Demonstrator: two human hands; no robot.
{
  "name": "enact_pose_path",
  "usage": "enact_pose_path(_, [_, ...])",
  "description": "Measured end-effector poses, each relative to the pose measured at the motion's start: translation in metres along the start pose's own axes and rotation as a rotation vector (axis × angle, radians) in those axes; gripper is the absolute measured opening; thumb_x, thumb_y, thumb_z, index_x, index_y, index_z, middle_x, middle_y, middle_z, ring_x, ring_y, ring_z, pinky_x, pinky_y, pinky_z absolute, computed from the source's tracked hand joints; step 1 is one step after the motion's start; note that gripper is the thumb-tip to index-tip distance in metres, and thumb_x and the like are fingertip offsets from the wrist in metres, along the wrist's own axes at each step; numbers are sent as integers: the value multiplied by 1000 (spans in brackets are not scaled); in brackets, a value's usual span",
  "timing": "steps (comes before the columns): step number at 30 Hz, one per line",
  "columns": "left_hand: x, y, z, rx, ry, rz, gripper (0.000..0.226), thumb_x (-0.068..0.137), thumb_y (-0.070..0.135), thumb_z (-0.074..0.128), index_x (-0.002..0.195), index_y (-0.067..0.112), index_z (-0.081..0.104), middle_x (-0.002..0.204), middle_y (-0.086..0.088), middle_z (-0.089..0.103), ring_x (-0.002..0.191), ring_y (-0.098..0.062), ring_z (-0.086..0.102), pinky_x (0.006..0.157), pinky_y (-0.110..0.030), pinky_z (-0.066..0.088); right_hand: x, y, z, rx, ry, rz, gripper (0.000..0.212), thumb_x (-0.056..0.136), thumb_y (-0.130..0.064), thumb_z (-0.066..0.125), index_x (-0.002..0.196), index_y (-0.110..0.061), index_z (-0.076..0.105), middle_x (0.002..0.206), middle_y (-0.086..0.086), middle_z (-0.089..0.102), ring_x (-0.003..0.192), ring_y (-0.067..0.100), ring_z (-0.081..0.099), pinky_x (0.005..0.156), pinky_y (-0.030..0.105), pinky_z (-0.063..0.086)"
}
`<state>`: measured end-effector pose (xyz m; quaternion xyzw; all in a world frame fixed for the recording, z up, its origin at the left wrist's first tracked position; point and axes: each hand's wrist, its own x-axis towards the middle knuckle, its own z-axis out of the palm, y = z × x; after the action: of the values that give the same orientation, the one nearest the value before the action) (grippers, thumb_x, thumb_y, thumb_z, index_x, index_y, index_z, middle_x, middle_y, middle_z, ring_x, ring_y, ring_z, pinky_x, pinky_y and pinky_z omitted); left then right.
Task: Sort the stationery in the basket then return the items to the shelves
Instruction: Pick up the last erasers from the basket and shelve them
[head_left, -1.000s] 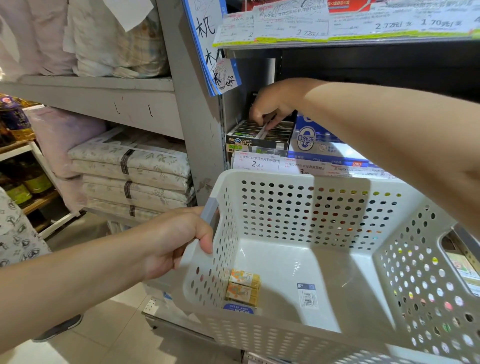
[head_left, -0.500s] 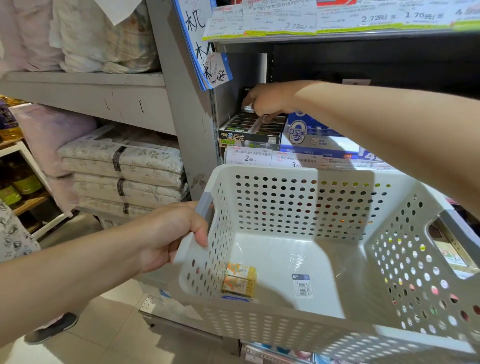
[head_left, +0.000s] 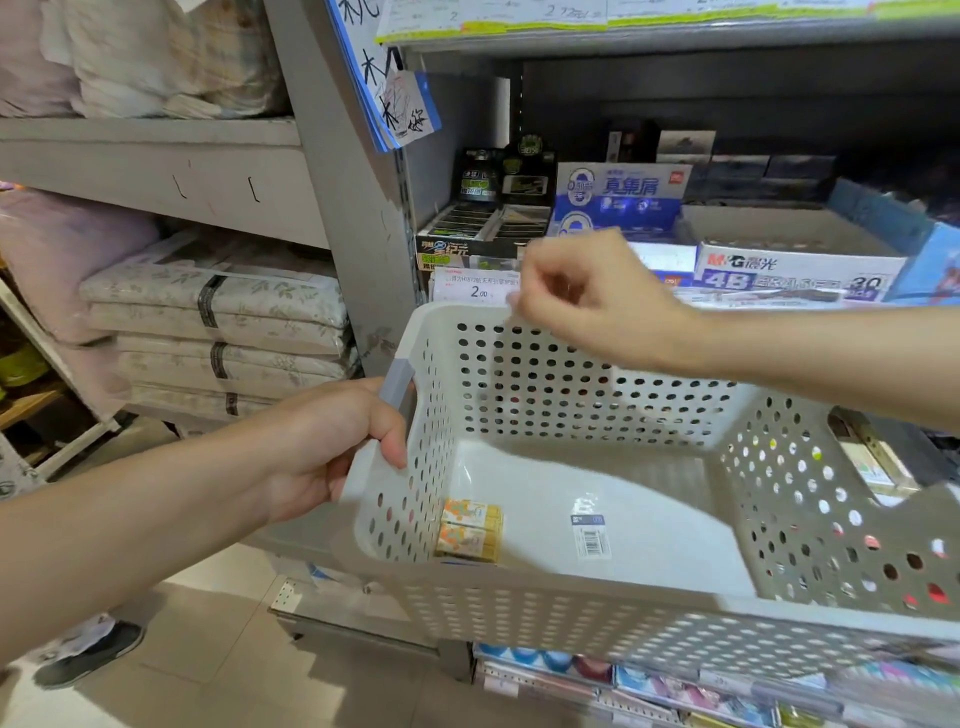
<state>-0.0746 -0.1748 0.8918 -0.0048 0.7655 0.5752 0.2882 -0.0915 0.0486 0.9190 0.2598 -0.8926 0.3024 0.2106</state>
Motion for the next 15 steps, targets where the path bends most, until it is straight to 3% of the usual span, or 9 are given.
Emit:
enact_pose_path(3, [-1,2,4,26,9,9,53,58,-10,51,98,18,70,94,-15,75,73,-29,72,88,-52,50,-21,-5,20,-114,-331,57,22,82,-17,60,61,-18,52,55,-7,52,52,9,49,53,21,40])
enact_pose_path(5, [-1,1,6,35,7,13,51,66,-15,45,95,18,70,94,-15,75,74,-31,70,89,-53,50,-32,-4,38,-230,-574,91,7,81,-21,62,76,-17,60,72,-3,64,58,10,50,62,25,46])
enact_pose_path(8, [1,-2,8,32,-12,20,53,65,-16,43,96,18,70,90,-14,76,77,-32,69,80,-48,54,-45,2,66,-385,-845,156,42,83,-38,64,117,-15,55,107,2,64,84,17,56,78,30,50])
enact_pose_path(11, [2,-1,10,16,-50,30,59,57,-14,45,98,19,70,90,-12,76,82,-33,71,78,-46,55,-52,5,87,-448,-910,185,62,83,-45,62,133,-13,44,121,6,59,104,26,58,85,36,52])
enact_pose_path(15, [3,1,14,-3,-51,39,68,45,-9,48,104,17,69,98,-17,75,96,-39,69,83,-50,56,-54,7,101,-489,-870,180,57,82,-46,61,125,-10,50,115,8,61,98,30,61,81,40,55])
